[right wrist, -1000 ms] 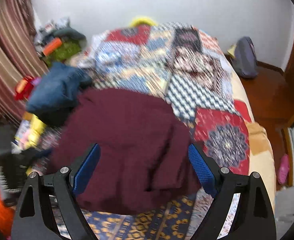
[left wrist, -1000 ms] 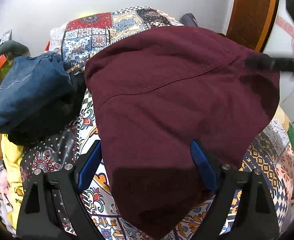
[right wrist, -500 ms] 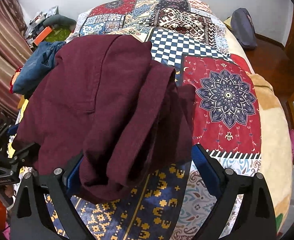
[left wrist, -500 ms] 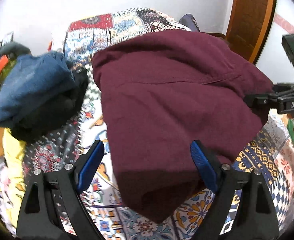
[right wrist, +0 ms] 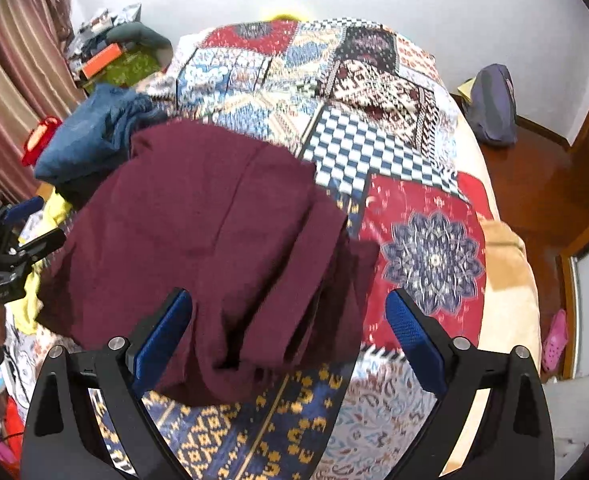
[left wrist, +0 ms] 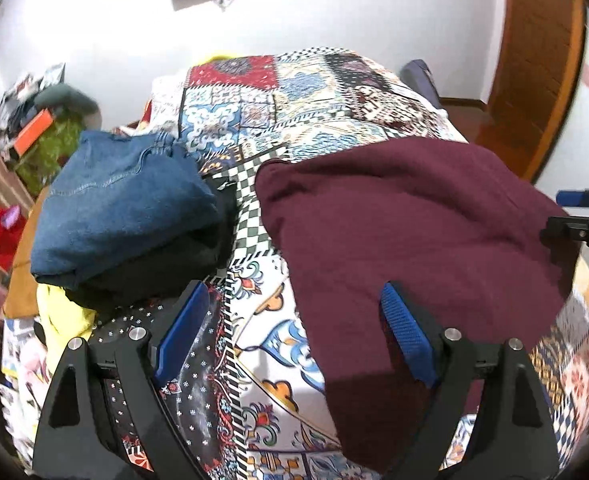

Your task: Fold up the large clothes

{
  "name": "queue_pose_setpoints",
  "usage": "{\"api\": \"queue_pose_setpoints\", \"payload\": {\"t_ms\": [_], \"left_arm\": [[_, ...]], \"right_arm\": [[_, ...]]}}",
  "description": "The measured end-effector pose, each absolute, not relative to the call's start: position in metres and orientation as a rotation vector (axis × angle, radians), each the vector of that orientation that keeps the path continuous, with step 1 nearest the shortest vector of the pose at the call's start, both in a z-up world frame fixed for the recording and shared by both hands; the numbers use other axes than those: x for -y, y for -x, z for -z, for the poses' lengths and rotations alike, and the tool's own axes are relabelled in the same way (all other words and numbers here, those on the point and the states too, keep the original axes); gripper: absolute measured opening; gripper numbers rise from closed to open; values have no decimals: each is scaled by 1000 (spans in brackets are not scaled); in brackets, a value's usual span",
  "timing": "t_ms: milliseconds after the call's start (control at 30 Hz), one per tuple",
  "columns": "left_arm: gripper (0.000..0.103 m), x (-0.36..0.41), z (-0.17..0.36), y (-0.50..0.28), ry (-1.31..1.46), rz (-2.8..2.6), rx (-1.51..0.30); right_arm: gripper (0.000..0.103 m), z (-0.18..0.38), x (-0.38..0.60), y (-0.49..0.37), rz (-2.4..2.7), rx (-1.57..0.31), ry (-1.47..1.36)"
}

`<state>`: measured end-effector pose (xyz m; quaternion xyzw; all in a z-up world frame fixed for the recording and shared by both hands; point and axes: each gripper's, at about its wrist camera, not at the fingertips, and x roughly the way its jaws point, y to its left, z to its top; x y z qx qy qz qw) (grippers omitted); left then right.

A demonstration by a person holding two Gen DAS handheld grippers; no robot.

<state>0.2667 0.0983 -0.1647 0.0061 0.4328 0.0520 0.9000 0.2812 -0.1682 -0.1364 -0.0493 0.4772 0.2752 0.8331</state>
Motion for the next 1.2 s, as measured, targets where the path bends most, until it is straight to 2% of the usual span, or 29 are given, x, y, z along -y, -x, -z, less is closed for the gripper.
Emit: {"api": "queue_pose_setpoints", "payload": {"t_ms": [233,333,467,533,833,867,933,1000,1100,1133,1167,1200], "left_arm": [[90,-132,197,-293,274,13,-1031],[95,-146,214,-300,453,85,-1077],[98,-150,239,-308,642,178,-1143],[101,-147,249,-312,687,205,-1167],[101,-140,259,-325,746,246,-1184],[99,-139,258,-325,744,248,-1179],[87,-138,255,-323,743,268,-1161],[79,-135,249,-320,721,267,-1148],[73,-126,239,-317,662,250,-1133],[72,-124,237,-317,653,246,-1130],[67,-122,231,-315,636,238,-1121],[63,-117,229,-313,620,236,-1114]], "right_arm": [[97,166,175,-318,-643,-1109,-2],[103,195,188,-333,-702,-1206,-151],[103,226,198,-341,-767,-1298,-327],[103,234,197,-342,-787,-1317,-367],[103,238,183,-354,-828,-1369,-419],[103,239,181,-355,-828,-1376,-431],[103,241,179,-355,-818,-1389,-447],[103,237,177,-355,-822,-1384,-443],[92,229,179,-350,-803,-1363,-428],[83,226,179,-348,-803,-1357,-430],[62,224,180,-349,-814,-1351,-440],[58,221,181,-347,-832,-1349,-459]]}}
